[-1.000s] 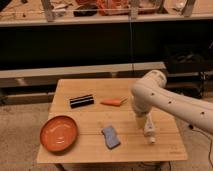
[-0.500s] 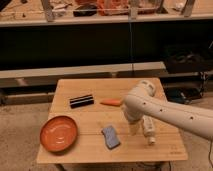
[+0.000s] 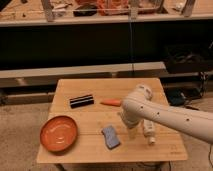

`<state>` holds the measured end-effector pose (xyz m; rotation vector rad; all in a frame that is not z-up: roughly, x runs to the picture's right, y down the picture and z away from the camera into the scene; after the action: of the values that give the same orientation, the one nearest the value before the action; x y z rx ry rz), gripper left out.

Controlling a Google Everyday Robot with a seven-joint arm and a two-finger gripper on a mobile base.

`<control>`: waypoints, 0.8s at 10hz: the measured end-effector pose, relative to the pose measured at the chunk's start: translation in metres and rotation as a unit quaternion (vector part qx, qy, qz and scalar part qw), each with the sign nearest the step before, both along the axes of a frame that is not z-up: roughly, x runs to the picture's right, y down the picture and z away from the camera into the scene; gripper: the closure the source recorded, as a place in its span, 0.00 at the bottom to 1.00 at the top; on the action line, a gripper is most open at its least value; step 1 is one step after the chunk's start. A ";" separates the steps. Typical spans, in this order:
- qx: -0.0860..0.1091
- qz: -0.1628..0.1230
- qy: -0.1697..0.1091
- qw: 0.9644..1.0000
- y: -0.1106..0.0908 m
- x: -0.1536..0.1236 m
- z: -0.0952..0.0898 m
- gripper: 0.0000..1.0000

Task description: Place the white sponge in the ceramic bowl

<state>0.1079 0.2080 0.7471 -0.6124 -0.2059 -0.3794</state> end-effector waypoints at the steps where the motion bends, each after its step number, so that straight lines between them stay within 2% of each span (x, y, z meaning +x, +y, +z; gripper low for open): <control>1: -0.005 -0.016 -0.012 1.000 0.007 -0.003 0.001 0.20; 5: -0.018 -0.041 -0.035 0.998 0.023 -0.013 0.005 0.20; 7: -0.020 -0.079 -0.063 0.995 0.030 -0.023 0.005 0.20; 8: -0.021 -0.086 -0.068 0.994 0.032 -0.026 0.005 0.20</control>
<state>0.0817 0.2404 0.7522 -0.6480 -0.2937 -0.5856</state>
